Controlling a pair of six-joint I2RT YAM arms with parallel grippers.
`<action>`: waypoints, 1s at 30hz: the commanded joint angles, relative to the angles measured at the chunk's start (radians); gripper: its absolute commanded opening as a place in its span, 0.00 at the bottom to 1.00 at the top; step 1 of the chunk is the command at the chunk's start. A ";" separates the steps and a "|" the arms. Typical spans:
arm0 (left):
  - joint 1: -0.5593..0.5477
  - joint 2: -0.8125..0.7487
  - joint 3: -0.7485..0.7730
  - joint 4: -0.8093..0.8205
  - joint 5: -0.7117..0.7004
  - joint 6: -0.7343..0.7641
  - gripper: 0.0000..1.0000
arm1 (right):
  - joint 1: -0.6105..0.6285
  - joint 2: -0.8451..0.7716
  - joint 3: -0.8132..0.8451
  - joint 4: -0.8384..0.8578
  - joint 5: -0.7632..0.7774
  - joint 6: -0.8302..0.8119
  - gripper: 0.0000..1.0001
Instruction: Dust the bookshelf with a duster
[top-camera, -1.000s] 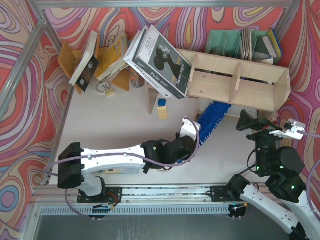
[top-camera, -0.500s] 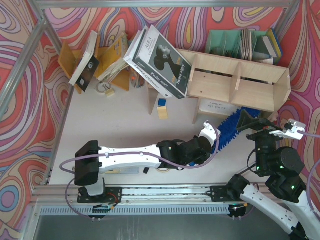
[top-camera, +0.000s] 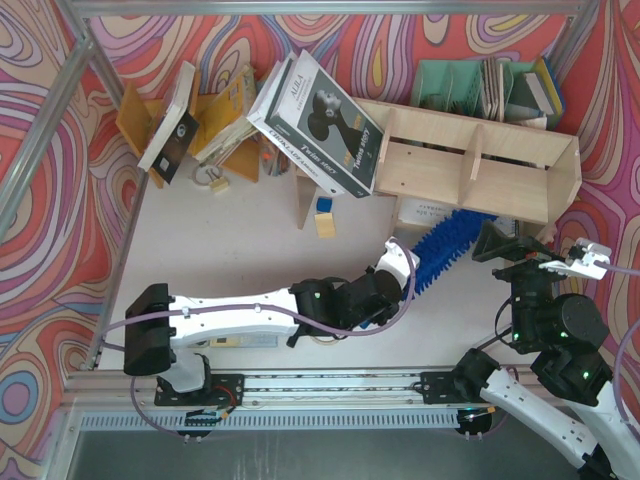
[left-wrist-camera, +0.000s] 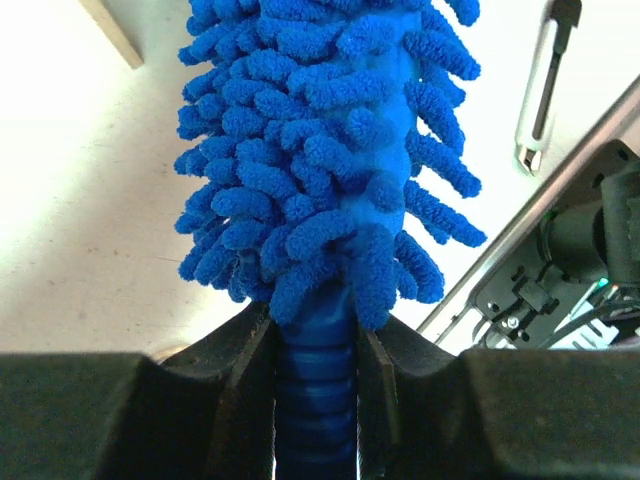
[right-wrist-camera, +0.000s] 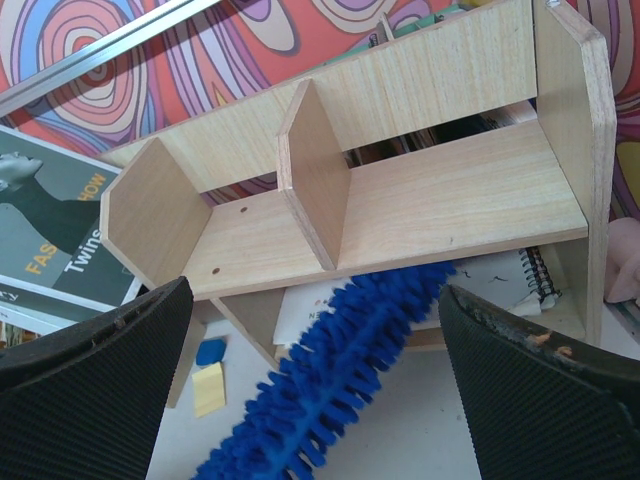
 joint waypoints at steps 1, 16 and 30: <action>0.017 -0.051 -0.024 0.062 -0.071 0.004 0.00 | 0.002 0.001 0.002 0.013 0.014 -0.014 0.99; 0.015 0.159 0.206 0.034 0.127 0.064 0.00 | 0.002 -0.010 0.001 -0.003 0.019 -0.011 0.99; 0.014 0.120 0.104 -0.067 0.132 0.036 0.00 | 0.002 -0.027 -0.019 -0.008 0.030 -0.011 0.99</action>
